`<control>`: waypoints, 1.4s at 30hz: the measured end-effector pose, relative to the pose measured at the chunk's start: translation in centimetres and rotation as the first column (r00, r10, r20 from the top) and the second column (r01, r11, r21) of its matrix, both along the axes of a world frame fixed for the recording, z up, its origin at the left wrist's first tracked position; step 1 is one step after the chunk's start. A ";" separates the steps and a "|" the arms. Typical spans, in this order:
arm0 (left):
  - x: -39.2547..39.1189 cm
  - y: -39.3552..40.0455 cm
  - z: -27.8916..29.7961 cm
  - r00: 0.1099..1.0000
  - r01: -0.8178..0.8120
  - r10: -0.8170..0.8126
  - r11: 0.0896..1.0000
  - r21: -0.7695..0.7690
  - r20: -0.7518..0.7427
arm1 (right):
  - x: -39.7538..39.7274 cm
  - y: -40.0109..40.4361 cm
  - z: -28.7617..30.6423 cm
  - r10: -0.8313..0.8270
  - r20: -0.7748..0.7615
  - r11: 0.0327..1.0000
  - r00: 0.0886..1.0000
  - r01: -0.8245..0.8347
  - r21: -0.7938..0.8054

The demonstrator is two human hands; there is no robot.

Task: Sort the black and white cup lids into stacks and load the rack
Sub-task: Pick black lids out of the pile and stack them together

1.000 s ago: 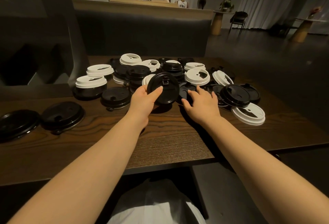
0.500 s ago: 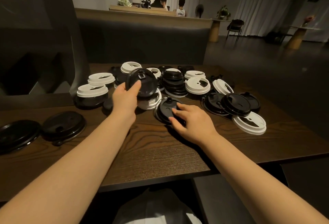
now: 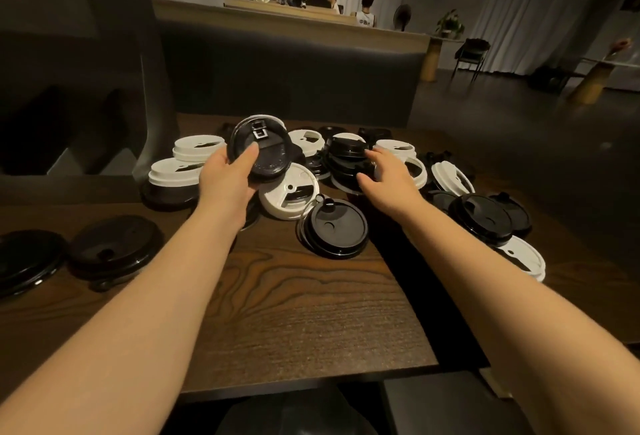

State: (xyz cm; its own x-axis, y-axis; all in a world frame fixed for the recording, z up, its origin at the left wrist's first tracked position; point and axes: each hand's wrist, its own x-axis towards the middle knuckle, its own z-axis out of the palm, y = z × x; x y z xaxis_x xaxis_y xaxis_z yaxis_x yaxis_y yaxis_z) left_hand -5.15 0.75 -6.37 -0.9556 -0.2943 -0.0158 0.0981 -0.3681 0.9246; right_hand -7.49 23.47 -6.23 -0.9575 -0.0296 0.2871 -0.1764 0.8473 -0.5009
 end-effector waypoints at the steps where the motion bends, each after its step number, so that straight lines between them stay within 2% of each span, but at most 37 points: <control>1: -0.1 0.2 0.0 0.999 0.034 -0.035 0.999 0.007 0.003 | -1.2 -0.3 0.1 -0.010 0.032 1.000 0.999 0.009 0.018; 5: -0.3 0.8 -0.6 0.986 0.156 -0.154 0.987 -0.035 0.068 | -4.8 -1.3 0.1 -0.034 0.103 0.990 0.994 0.019 0.143; 7: -0.3 1.0 -0.8 0.977 0.198 -0.194 0.980 -0.037 0.088 | -5.2 -1.7 0.1 -0.014 0.061 0.987 0.998 0.005 0.158; 10: -0.5 1.1 -0.7 0.973 0.216 -0.215 0.976 -0.010 0.083 | -3.6 -1.8 -0.2 0.068 -0.032 0.974 0.997 -0.060 0.219; 15: -0.5 1.0 -0.7 0.978 0.194 -0.194 0.981 0.014 0.082 | 0.3 -0.9 -0.8 0.221 -0.046 0.925 0.974 -0.194 0.326; 20: -0.4 0.8 -0.7 0.984 0.169 -0.172 0.983 0.069 0.044 | 1.3 0.0 -1.4 0.180 -0.073 0.959 0.981 -0.159 0.237; 23: -0.4 0.9 -0.6 0.984 0.174 -0.177 0.981 0.089 0.030 | 0.6 -0.4 -0.5 0.129 -0.088 0.988 0.988 -0.121 0.095; 28: -0.4 0.8 -0.5 0.979 0.197 -0.200 0.978 0.068 0.031 | -0.6 -1.0 1.0 0.204 0.178 0.977 0.963 -0.188 -0.099; 32: -0.4 0.7 -0.4 0.981 0.190 -0.192 0.979 0.079 0.024 | -0.6 -0.3 1.3 0.144 0.225 0.982 0.964 -0.168 0.088; 35: -0.2 0.8 -0.2 0.986 0.165 -0.167 0.985 0.053 0.025 | 0.5 1.0 2.2 0.121 0.326 0.974 0.938 -0.174 0.141; 38: 0.0 1.1 -0.1 0.987 0.160 -0.161 0.987 0.032 0.029 | 2.0 2.6 3.1 0.074 0.320 0.974 0.945 -0.138 0.181; 42: 0.3 1.3 -0.1 0.985 0.170 -0.170 0.985 0.011 0.024 | 3.0 2.8 2.1 0.013 0.389 0.902 0.921 -0.178 0.393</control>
State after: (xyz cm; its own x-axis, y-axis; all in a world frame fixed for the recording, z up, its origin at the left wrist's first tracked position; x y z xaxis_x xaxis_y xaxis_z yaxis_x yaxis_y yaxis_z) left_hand -4.89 2.01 -6.47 -0.9910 -0.1270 -0.0425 0.0099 -0.3860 0.9224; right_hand -4.52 26.25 -4.16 -0.9760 -0.1627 -0.1450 -0.1403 0.9781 -0.1535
